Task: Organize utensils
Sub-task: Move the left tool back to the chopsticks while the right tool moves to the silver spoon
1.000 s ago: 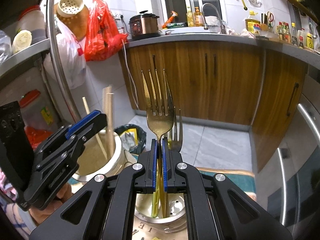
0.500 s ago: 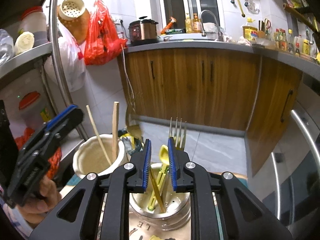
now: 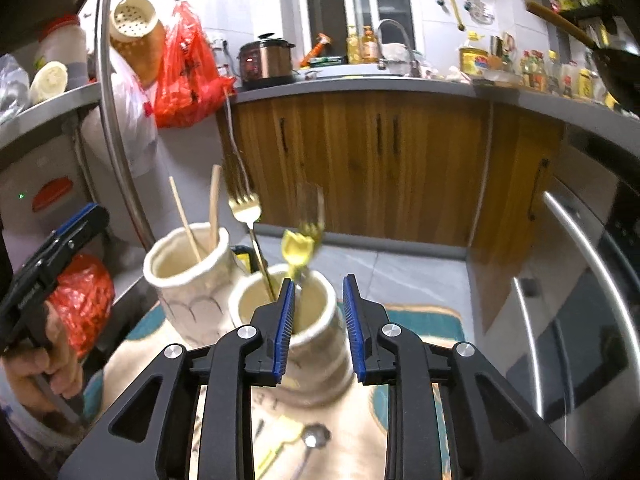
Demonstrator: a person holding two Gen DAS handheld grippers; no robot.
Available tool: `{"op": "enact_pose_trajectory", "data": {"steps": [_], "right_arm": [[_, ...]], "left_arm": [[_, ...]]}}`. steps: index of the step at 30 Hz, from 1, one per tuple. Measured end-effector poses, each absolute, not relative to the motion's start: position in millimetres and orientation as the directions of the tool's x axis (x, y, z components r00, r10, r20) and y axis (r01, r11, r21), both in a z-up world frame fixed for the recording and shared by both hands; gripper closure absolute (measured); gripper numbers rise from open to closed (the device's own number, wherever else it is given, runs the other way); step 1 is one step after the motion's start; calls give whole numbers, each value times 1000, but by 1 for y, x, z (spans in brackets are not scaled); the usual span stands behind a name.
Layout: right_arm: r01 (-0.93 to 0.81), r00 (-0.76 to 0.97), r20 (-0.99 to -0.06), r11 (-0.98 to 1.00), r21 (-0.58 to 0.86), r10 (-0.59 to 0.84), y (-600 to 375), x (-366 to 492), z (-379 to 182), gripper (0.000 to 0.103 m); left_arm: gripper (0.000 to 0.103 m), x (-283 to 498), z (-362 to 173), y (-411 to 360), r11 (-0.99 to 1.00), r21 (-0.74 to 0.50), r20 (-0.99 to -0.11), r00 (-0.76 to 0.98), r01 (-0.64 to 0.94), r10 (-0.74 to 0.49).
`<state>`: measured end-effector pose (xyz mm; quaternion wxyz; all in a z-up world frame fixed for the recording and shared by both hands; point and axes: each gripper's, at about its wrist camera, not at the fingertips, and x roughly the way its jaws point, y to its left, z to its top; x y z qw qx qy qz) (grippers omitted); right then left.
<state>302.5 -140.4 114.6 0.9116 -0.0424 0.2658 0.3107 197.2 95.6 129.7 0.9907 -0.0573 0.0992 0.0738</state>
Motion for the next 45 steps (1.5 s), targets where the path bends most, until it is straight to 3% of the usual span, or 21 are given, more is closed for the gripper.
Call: {"op": "enact_pose_trajectory", "data": {"steps": [11, 22, 30, 37, 45], "right_arm": [[-554, 661, -559, 828, 87, 500, -172, 279, 85, 76], [-546, 603, -644, 832, 98, 472, -184, 264, 47, 76], [-557, 532, -709, 822, 119, 463, -181, 265, 23, 75], [-591, 474, -744, 796, 127, 471, -163, 262, 11, 75], [-611, 449, -769, 784, 108, 455, -148, 261, 3, 75]], "left_arm": [[35, 166, 112, 96, 984, -102, -303, 947, -145, 108], [35, 166, 74, 98, 982, -140, -455, 889, -130, 53], [35, 178, 51, 86, 993, -85, -557, 830, -86, 24], [36, 188, 25, 63, 998, -34, -687, 724, 50, -59], [37, 185, 5, 31, 981, 77, -760, 647, 179, -59]]}}
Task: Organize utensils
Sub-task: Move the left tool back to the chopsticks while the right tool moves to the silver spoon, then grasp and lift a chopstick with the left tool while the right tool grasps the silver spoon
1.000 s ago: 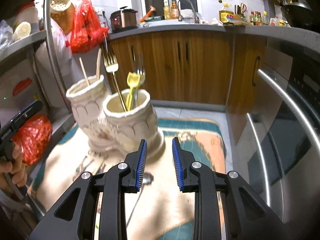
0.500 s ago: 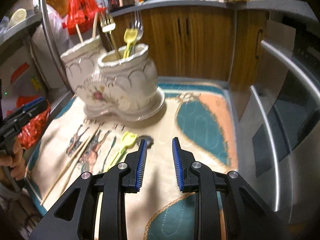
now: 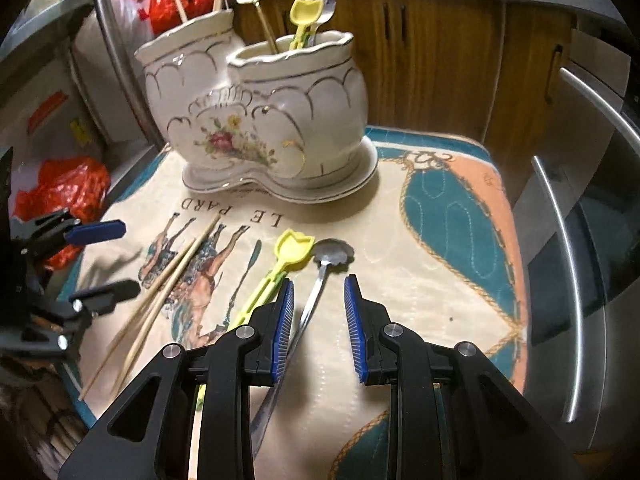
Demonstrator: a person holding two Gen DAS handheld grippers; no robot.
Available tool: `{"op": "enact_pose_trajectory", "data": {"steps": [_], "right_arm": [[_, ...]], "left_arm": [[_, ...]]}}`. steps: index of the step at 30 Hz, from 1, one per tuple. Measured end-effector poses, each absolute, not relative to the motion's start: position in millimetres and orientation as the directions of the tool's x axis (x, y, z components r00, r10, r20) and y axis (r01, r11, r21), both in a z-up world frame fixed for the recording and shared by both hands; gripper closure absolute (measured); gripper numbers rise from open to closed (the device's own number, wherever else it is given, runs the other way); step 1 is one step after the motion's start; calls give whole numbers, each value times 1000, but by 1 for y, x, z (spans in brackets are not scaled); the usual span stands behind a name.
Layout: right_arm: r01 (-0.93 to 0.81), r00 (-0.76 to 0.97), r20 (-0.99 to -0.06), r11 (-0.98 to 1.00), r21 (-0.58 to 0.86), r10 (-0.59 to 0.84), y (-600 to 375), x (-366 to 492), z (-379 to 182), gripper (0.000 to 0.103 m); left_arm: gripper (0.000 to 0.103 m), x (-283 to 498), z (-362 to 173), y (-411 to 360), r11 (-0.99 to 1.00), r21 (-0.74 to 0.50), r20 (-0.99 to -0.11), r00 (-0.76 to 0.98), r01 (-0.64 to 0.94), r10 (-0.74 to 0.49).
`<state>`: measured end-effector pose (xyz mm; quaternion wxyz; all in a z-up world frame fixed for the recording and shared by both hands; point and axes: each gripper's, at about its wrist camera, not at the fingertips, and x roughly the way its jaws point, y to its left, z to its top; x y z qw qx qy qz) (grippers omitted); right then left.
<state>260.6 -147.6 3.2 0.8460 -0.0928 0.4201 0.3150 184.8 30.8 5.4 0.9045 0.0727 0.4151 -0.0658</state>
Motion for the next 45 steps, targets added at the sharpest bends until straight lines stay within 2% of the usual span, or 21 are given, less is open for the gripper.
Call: {"op": "enact_pose_trajectory", "data": {"steps": [7, 13, 16, 18, 20, 32, 45], "right_arm": [[-617, 449, -791, 785, 62, 416, -136, 261, -5, 75], [-616, 469, -796, 788, 16, 383, -130, 261, -10, 76], [-614, 476, -792, 789, 11, 382, -131, 262, -11, 78], [-610, 481, -792, 793, 6, 376, -132, 262, -11, 85], [-607, 482, -792, 795, 7, 374, -132, 263, -12, 86], [-595, 483, -798, 804, 3, 360, -136, 265, -10, 86], [-604, 463, -823, 797, -21, 329, -127, 271, -8, 85]], "left_arm": [[39, 182, -10, 22, 968, 122, -804, 594, 219, -33], [42, 181, -11, 21, 968, 116, -805, 592, 224, -40], [51, 182, -11, 24, 969, 108, -805, 591, 222, -46], [61, 183, -10, 27, 973, 94, -808, 587, 211, -49], [63, 186, -9, 32, 978, 73, -811, 583, 196, -56], [63, 191, -6, 49, 985, 53, -816, 576, 163, -52], [62, 186, -7, 38, 980, 29, -870, 488, 195, -71]]}}
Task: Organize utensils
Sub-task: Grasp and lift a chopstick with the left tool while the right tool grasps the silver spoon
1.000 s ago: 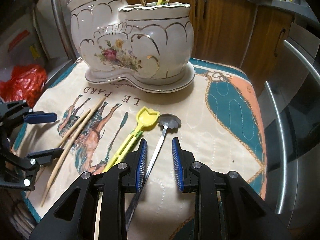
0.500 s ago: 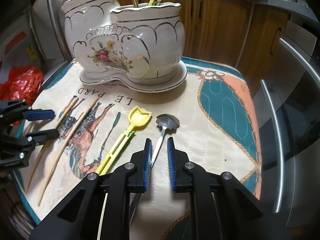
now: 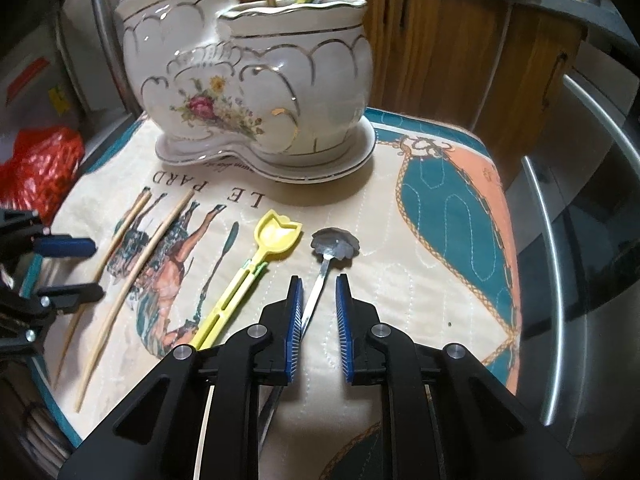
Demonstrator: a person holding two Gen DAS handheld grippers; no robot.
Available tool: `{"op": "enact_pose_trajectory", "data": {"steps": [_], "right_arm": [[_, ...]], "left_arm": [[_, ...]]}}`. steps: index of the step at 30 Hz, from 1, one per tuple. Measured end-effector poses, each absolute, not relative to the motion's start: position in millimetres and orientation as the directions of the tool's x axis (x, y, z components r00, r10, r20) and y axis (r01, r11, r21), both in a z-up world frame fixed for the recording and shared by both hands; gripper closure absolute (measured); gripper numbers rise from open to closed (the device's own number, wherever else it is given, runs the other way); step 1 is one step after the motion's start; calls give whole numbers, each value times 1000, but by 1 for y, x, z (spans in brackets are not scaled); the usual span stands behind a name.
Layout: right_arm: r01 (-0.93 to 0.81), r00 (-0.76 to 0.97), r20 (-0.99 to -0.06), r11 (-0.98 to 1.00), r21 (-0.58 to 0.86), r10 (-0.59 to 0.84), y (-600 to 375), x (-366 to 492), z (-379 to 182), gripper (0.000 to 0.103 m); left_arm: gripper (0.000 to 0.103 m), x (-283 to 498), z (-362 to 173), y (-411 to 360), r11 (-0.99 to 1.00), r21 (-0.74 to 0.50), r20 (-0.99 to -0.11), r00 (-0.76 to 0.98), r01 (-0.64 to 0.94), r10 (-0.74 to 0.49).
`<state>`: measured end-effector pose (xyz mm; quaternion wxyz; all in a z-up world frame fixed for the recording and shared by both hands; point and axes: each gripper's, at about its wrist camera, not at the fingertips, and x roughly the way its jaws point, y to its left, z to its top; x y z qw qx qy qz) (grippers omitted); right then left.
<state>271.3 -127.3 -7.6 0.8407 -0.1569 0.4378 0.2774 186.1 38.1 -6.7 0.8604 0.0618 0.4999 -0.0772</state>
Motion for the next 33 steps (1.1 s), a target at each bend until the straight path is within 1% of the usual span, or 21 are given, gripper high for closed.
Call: {"op": "enact_pose_trajectory", "data": {"steps": [2, 5, 7, 8, 9, 10, 11, 12, 14, 15, 19, 22, 29, 31, 33], "right_arm": [[-609, 458, -826, 793, -22, 329, -127, 271, -8, 85], [-616, 445, -826, 788, -1, 346, -127, 271, -7, 92], [-613, 453, -822, 790, -5, 346, -126, 271, -7, 96], [-611, 457, -820, 791, -7, 346, -126, 270, -7, 99], [-608, 462, -817, 794, -10, 344, -127, 270, -7, 99], [-606, 462, -816, 796, -3, 348, -128, 270, -6, 99], [-604, 461, -813, 797, 6, 355, -130, 270, -5, 99], [-601, 463, -811, 799, 9, 358, -130, 270, -4, 99], [-599, 462, -805, 801, 25, 371, -132, 269, -1, 99], [-597, 463, -801, 802, 34, 379, -134, 269, 1, 99], [-591, 470, -782, 804, 65, 409, -141, 270, 9, 99], [-588, 481, -755, 803, 99, 446, -149, 268, 20, 99], [-587, 517, -679, 793, 163, 522, -161, 262, 44, 99], [-592, 525, -660, 788, 170, 537, -162, 261, 49, 99], [-600, 528, -648, 781, 174, 549, -162, 262, 53, 99]], "left_arm": [[62, 186, -7, 39, 979, 24, -875, 479, 200, -77], [63, 188, -8, 40, 979, 9, -878, 471, 203, -90], [66, 189, -7, 44, 981, -5, -877, 470, 196, -98], [74, 189, -7, 48, 982, -12, -875, 473, 187, -101], [83, 190, -6, 54, 984, -30, -872, 477, 173, -111], [88, 192, -6, 64, 986, -71, -867, 479, 148, -134], [95, 194, -7, 71, 985, -107, -865, 477, 133, -158], [98, 194, -8, 76, 983, -136, -861, 475, 124, -179], [98, 194, -8, 85, 974, -192, -852, 473, 118, -225], [98, 194, -8, 86, 973, -201, -850, 474, 117, -232], [99, 191, -6, 83, 977, -183, -843, 493, 112, -215], [99, 186, 4, 84, 979, -175, -822, 530, 109, -206], [99, 174, 39, 98, 976, -195, -704, 679, 97, -208], [99, 171, 45, 101, 976, -193, -678, 706, 97, -205], [99, 172, 47, 100, 973, -206, -678, 700, 109, -222]]}}
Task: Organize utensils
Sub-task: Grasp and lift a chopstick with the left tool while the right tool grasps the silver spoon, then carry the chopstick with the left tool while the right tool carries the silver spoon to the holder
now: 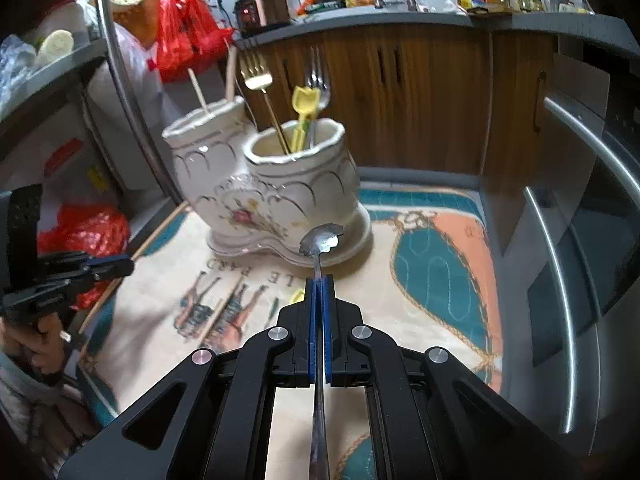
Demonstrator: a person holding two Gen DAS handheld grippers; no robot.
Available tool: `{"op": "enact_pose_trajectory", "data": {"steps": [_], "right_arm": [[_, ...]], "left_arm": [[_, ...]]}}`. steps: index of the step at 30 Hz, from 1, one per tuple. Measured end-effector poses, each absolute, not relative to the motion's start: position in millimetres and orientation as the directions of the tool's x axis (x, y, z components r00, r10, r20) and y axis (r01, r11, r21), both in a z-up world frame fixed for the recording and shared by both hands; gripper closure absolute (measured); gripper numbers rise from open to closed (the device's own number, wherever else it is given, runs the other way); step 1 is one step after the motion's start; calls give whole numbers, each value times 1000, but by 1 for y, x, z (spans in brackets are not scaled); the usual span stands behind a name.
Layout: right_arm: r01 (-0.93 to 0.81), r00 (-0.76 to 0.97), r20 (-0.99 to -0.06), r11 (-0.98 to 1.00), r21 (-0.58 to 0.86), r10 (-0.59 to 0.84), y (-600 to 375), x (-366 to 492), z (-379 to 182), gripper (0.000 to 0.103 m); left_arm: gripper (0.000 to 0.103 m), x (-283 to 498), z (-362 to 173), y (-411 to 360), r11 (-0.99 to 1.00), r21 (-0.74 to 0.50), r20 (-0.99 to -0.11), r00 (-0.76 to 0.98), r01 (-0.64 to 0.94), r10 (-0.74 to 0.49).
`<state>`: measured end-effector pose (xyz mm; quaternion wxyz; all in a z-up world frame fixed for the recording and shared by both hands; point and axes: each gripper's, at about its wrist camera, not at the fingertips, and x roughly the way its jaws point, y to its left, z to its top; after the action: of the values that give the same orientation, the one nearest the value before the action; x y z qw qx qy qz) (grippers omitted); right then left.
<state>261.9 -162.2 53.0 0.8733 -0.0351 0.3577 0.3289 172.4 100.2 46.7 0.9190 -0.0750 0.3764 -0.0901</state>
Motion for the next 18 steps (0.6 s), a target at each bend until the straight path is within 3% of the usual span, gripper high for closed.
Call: {"op": "enact_pose_trajectory", "data": {"steps": [8, 18], "right_arm": [[-616, 524, -636, 768, 176, 566, -162, 256, 57, 99], [-629, 535, -592, 752, 198, 603, -166, 251, 70, 99]], "left_arm": [[98, 174, 37, 83, 965, -182, -736, 625, 188, -260], [98, 158, 66, 90, 955, -208, -627, 720, 212, -297]]}}
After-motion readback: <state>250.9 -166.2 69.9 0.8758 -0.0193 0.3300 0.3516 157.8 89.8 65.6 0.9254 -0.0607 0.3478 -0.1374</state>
